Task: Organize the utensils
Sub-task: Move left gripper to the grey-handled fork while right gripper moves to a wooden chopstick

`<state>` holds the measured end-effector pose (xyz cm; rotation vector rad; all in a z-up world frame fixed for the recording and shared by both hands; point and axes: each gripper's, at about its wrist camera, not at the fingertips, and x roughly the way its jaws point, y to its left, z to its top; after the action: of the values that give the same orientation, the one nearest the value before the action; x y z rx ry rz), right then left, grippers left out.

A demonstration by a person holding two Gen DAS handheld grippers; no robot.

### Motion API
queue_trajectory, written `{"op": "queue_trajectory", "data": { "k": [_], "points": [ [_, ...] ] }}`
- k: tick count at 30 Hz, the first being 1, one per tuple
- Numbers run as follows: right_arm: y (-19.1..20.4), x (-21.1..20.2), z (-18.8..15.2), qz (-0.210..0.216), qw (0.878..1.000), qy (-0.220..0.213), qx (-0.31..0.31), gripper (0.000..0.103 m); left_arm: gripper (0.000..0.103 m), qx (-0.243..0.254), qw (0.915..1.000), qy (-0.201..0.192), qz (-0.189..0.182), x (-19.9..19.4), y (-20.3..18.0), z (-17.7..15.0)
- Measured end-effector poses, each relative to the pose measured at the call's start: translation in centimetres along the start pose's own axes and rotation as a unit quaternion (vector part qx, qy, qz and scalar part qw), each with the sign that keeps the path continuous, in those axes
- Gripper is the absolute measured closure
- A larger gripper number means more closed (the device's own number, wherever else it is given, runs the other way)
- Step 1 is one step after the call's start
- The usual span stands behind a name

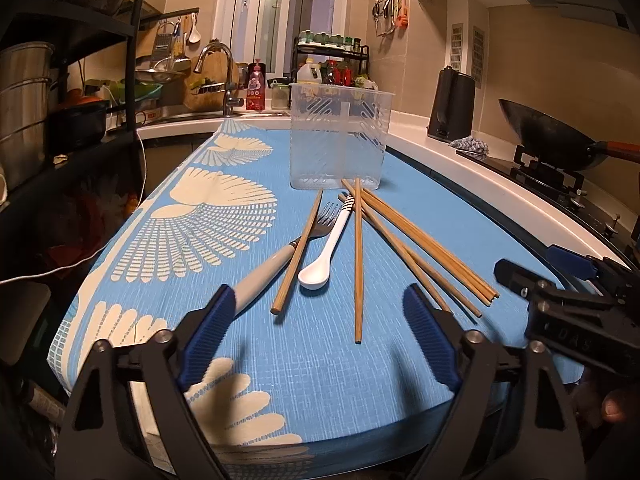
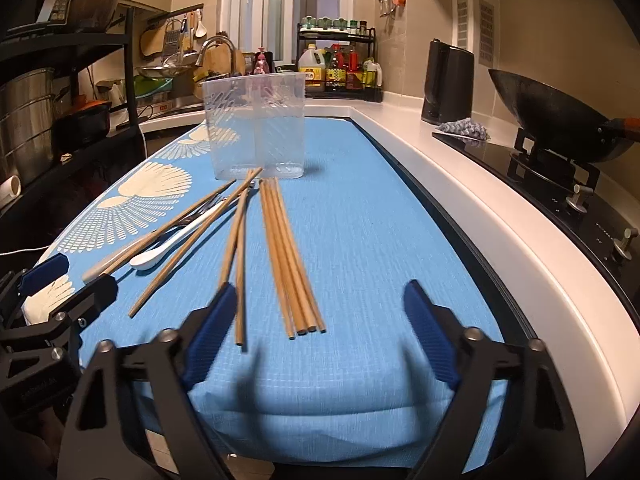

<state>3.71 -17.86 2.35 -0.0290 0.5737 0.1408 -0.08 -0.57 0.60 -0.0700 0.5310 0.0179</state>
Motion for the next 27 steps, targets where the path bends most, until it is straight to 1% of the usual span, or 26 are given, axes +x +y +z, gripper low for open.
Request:
{"op": "queue_trajectory", "data": {
  "k": [1,2,3,4,6,8,10,11,12,13,14,16,17,21,22,24,26,27],
  "points": [
    [-0.4,0.3,0.1,0.005,1.000,0.004,0.006,0.040,0.028,0.000,1.0000,0.001,0.002,0.0,0.0,0.0],
    [-0.8,0.7,0.2,0.013,1.000,0.011,0.011,0.045,0.033,-0.002,1.0000,0.003,0.002,0.1,0.1,0.0],
    [-1.1,1.2,0.4,0.018,1.000,0.019,0.014,0.053,0.036,-0.005,1.0000,0.007,0.000,0.3,0.2,0.0],
    [-1.4,1.7,0.5,0.019,0.999,0.024,0.015,0.061,0.038,-0.005,0.9999,0.014,-0.001,0.4,0.3,0.0],
    [-1.9,2.7,0.5,0.026,0.999,0.034,0.019,0.064,0.040,-0.007,0.9998,0.020,0.004,0.8,0.5,-0.2],
    [-2.0,3.8,0.4,0.033,0.998,0.046,0.013,0.064,0.042,-0.006,0.9995,0.028,0.011,1.0,0.6,-0.4],
    [-1.8,4.5,0.3,0.049,0.997,0.053,0.006,0.067,0.044,-0.002,0.9990,0.041,0.020,1.3,0.7,-0.3],
    [-1.6,4.9,0.2,0.056,0.997,0.059,-0.001,0.068,0.045,-0.004,0.9992,0.035,0.021,1.3,0.8,-0.3],
    [-1.5,5.0,0.2,0.058,0.997,0.058,-0.008,0.069,0.045,-0.003,0.9990,0.037,0.024,1.3,0.8,-0.3],
    [-1.3,5.0,0.2,0.050,0.997,0.056,-0.016,0.069,0.045,0.000,0.9990,0.037,0.027,1.3,0.9,-0.3],
    [-1.2,5.2,0.3,0.049,0.997,0.061,-0.020,0.071,0.046,0.000,0.9989,0.036,0.029,1.4,0.9,-0.3],
    [-1.2,5.3,0.3,0.061,0.996,0.068,-0.020,0.077,0.048,0.006,0.9987,0.035,0.036,1.4,1.0,-0.3],
    [-1.0,5.2,0.1,0.063,0.996,0.066,-0.024,0.078,0.048,0.010,0.9987,0.028,0.041,1.4,1.1,-0.3],
    [-0.3,5.1,-0.2,0.071,0.994,0.066,-0.041,0.082,0.048,-0.006,0.9984,0.021,0.051,1.6,2.2,0.1],
    [-0.3,5.1,-0.2,0.073,0.994,0.066,-0.041,0.083,0.048,-0.018,0.9984,0.021,0.050,1.8,2.6,0.2],
    [-0.4,5.2,-0.1,0.078,0.994,0.068,-0.038,0.084,0.048,-0.026,0.9976,0.024,0.061,2.2,3.3,0.3],
    [-0.4,5.1,-0.1,0.081,0.994,0.068,-0.040,0.087,0.048,-0.028,0.9968,0.023,0.072,2.4,4.0,0.3],
    [-0.4,5.0,-0.2,0.081,0.994,0.068,-0.041,0.091,0.048,-0.032,0.9963,0.024,0.076,2.6,4.3,0.3]
  ]
}}
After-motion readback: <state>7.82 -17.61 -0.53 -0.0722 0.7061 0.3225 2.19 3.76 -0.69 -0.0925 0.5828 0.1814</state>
